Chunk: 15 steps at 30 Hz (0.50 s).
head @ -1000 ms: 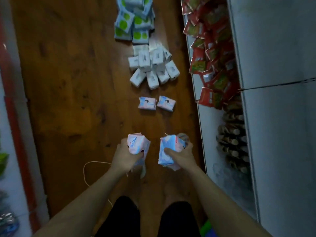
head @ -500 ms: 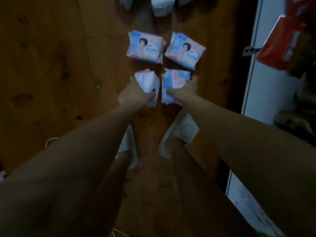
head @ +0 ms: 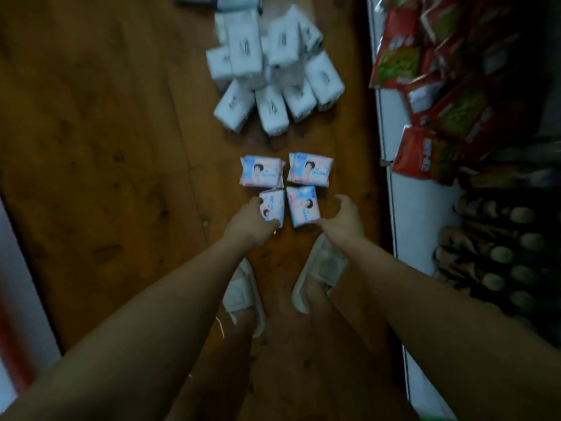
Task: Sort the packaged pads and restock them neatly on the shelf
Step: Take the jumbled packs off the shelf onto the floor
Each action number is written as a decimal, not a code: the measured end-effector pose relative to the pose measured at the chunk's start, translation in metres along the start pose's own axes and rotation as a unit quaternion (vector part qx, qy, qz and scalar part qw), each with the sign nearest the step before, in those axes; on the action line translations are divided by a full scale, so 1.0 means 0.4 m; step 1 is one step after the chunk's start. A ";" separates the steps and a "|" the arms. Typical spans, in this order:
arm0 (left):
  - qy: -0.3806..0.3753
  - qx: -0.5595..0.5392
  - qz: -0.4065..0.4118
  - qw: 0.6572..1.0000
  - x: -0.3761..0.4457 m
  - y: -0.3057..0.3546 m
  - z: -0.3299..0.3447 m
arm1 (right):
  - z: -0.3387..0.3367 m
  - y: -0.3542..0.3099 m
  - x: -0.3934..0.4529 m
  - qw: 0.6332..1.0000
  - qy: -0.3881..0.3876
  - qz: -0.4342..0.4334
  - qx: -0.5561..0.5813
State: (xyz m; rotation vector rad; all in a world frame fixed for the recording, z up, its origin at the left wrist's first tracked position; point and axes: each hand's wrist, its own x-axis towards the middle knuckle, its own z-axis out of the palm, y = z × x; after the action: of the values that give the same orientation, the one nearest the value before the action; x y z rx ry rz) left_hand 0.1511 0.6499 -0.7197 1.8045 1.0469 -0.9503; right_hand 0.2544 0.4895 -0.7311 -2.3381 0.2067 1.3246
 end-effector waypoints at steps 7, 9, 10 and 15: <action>0.010 0.179 0.111 0.977 -0.392 0.249 -0.263 | -0.245 -0.210 -0.398 0.998 -0.030 -0.045 0.006; 0.020 0.207 0.142 0.968 -0.523 0.302 -0.324 | -0.309 -0.265 -0.536 0.997 -0.003 -0.074 0.010; 0.028 0.218 0.162 0.962 -0.588 0.325 -0.352 | -0.340 -0.291 -0.603 0.996 0.011 -0.089 0.013; 0.048 0.215 0.232 0.947 -0.903 0.402 -0.462 | -0.467 -0.374 -0.908 0.984 0.073 -0.164 0.019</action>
State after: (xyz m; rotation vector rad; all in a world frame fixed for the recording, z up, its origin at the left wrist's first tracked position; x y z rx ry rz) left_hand 0.2009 0.6635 -0.2862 2.3391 0.4400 -0.8414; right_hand 0.2582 0.5083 -0.2964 -2.3151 -0.1046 0.9842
